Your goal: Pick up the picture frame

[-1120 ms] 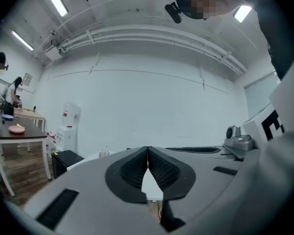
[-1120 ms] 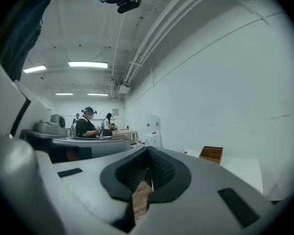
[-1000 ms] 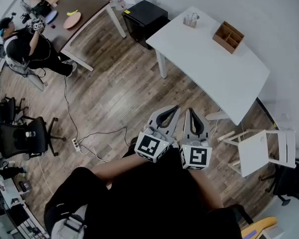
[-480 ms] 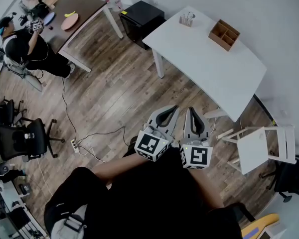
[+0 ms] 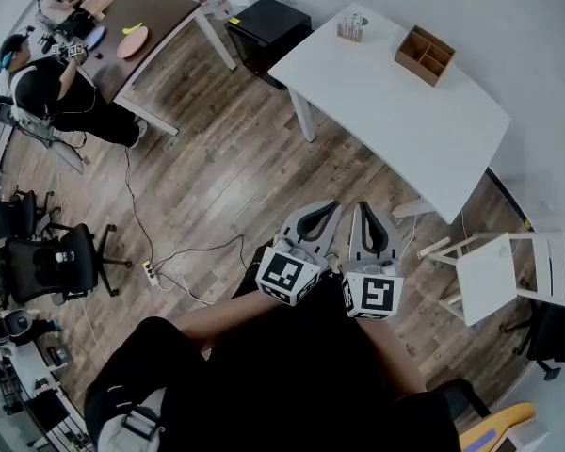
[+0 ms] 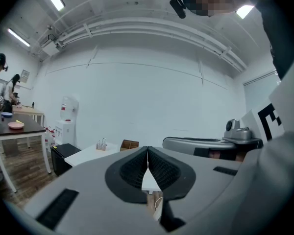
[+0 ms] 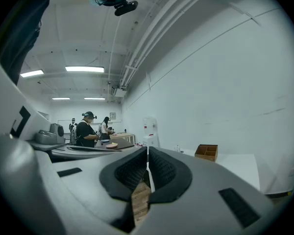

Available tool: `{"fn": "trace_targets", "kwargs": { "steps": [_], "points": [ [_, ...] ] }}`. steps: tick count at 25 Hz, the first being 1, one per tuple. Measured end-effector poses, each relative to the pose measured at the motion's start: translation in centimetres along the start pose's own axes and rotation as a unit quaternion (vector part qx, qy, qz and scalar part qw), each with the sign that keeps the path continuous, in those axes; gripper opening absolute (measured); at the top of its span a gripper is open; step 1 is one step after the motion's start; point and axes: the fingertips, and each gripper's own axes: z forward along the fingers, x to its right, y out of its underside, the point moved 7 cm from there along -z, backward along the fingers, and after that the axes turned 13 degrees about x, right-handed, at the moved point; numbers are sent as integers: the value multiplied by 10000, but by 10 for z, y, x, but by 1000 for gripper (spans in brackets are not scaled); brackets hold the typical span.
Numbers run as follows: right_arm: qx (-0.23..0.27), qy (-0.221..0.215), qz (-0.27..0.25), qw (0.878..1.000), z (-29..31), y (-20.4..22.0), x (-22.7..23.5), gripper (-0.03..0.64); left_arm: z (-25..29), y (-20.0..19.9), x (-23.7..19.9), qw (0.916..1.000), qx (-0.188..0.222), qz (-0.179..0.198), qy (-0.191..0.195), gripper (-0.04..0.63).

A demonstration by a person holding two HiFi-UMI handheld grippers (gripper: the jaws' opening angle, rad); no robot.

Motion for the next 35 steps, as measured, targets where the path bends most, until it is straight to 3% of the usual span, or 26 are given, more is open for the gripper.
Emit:
{"fn": "trace_targets", "kwargs": {
  "steps": [10,19,28,35],
  "points": [
    [94,117,129,9998,12,9,-1,35,0,6,-17,9997,-37,-71,-221,15],
    [-121,-65,25,9999,67,21,-16,35,16,4,-72,9989,37,-262,-397,15],
    [-277,-65,-134,9995,177,44,-50,35,47,-9,-181,9980,67,-510,-375,15],
    [-423,202,-179,9987,270,60,-83,35,74,-24,-279,9980,129,-607,-130,15]
  ]
}}
